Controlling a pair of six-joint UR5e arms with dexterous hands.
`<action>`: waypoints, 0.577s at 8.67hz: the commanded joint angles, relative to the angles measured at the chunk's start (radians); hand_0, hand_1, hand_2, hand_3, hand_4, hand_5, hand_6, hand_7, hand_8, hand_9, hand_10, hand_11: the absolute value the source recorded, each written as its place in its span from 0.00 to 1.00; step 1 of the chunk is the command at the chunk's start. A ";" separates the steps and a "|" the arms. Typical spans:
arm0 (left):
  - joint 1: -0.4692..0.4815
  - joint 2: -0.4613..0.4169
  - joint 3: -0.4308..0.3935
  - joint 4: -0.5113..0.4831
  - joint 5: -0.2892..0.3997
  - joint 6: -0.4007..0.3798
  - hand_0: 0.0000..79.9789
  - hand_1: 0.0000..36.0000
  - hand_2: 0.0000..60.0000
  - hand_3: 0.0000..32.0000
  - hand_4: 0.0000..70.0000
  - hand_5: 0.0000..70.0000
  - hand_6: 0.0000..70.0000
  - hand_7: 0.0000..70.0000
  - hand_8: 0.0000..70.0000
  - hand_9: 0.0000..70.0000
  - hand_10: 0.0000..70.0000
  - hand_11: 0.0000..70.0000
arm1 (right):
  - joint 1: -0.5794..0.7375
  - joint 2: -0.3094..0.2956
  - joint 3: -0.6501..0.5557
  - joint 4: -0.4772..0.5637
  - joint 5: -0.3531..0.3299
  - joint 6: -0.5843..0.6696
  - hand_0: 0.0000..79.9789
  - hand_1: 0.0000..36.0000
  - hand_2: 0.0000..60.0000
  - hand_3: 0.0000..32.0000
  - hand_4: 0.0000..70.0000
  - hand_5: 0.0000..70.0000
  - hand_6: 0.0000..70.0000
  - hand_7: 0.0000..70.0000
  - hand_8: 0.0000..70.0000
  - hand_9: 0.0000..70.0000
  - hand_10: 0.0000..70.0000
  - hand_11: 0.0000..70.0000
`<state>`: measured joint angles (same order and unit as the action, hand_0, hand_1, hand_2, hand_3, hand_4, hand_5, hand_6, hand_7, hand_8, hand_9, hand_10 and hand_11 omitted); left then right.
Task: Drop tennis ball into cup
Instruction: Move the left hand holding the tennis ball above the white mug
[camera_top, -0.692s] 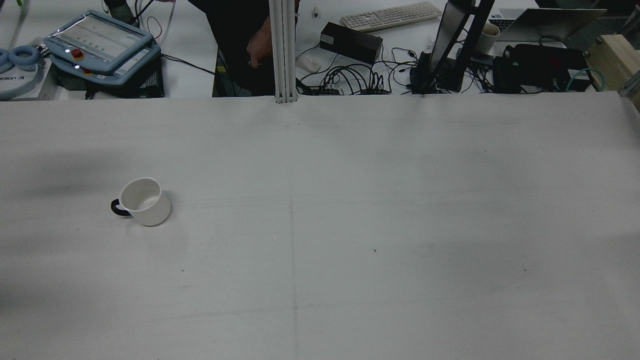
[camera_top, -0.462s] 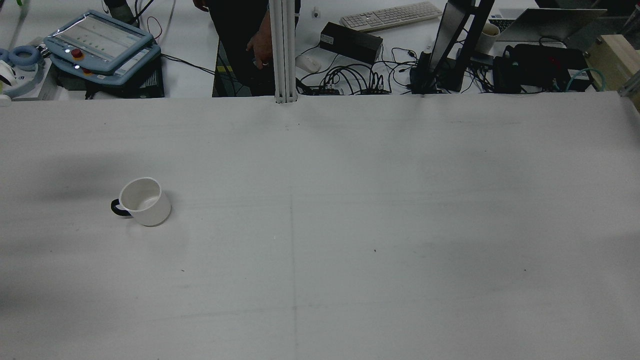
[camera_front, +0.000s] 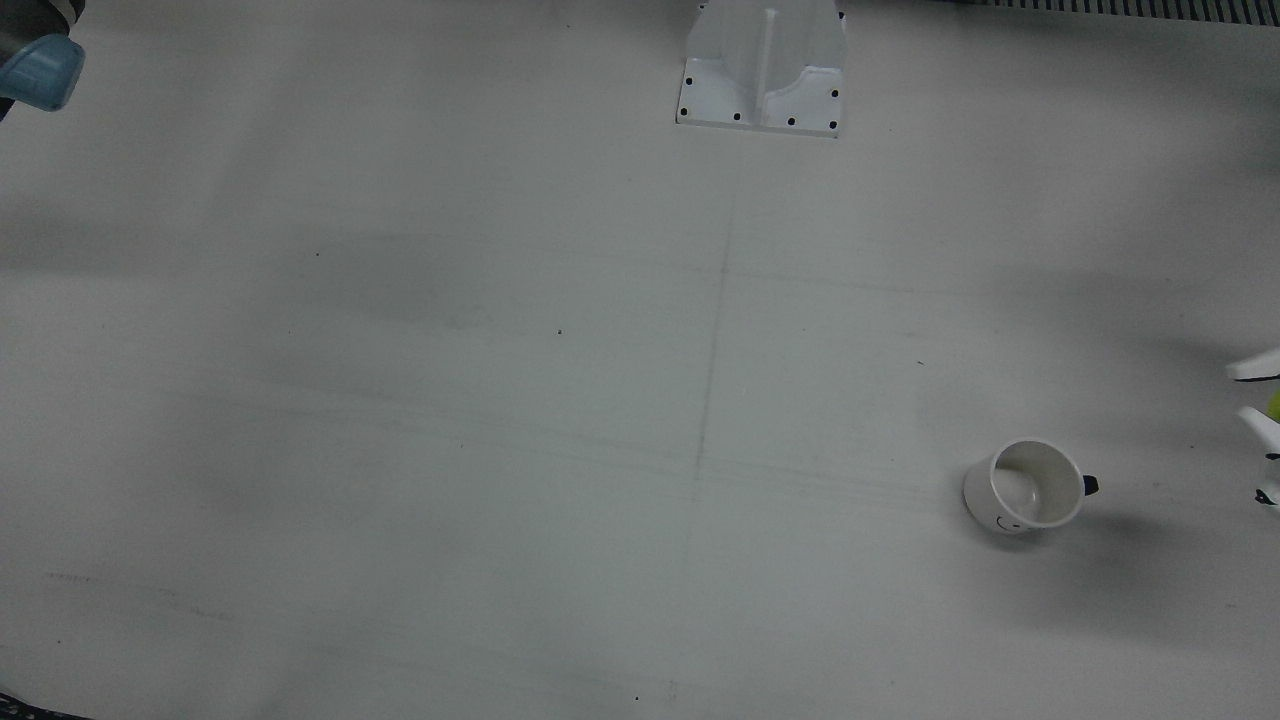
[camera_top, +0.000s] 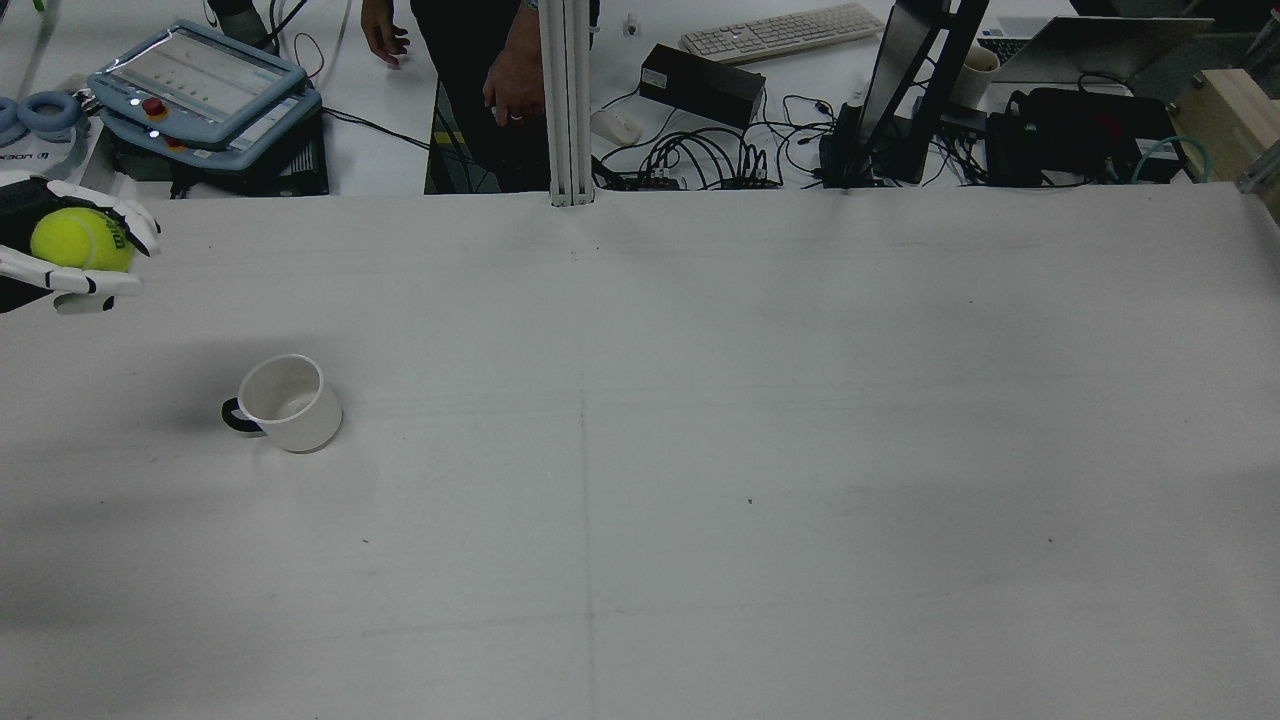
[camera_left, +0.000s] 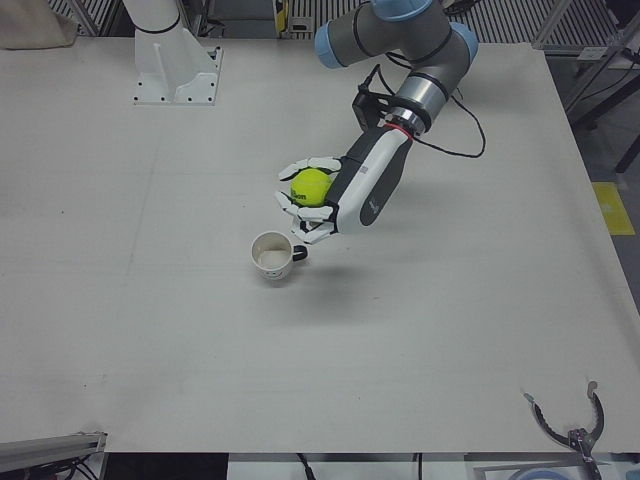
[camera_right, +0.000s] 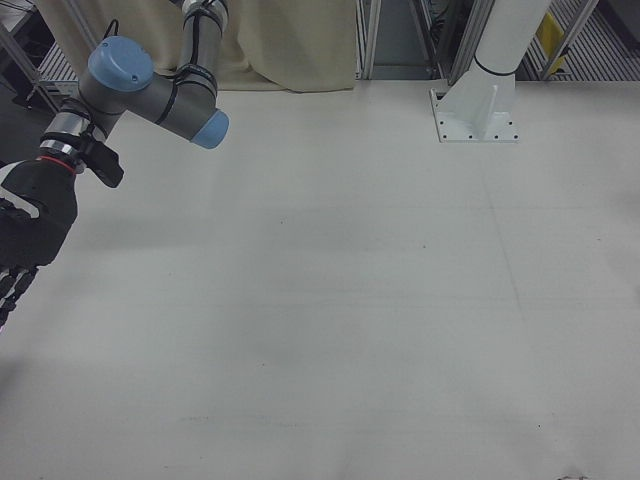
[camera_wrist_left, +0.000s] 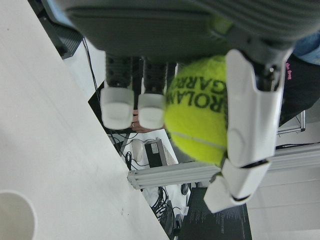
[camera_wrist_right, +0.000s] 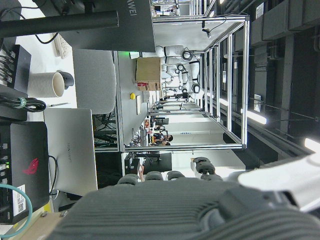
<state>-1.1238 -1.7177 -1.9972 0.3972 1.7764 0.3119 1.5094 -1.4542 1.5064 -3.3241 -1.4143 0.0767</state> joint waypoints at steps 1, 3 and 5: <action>0.050 -0.003 0.001 -0.009 0.000 0.006 0.70 1.00 1.00 0.00 1.00 0.34 0.51 1.00 1.00 1.00 1.00 1.00 | 0.000 0.000 0.000 0.000 0.000 0.000 0.00 0.00 0.00 0.00 0.00 0.00 0.00 0.00 0.00 0.00 0.00 0.00; 0.094 -0.008 0.008 -0.008 -0.005 0.007 0.70 1.00 1.00 0.00 1.00 0.34 0.50 1.00 1.00 1.00 1.00 1.00 | 0.000 0.000 0.000 0.000 0.000 0.000 0.00 0.00 0.00 0.00 0.00 0.00 0.00 0.00 0.00 0.00 0.00 0.00; 0.133 -0.063 0.017 0.028 -0.022 0.007 0.70 1.00 1.00 0.00 1.00 0.34 0.50 1.00 1.00 1.00 1.00 1.00 | 0.000 0.000 0.000 0.000 0.000 0.000 0.00 0.00 0.00 0.00 0.00 0.00 0.00 0.00 0.00 0.00 0.00 0.00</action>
<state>-1.0323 -1.7368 -1.9888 0.3965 1.7677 0.3186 1.5094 -1.4542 1.5064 -3.3241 -1.4143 0.0767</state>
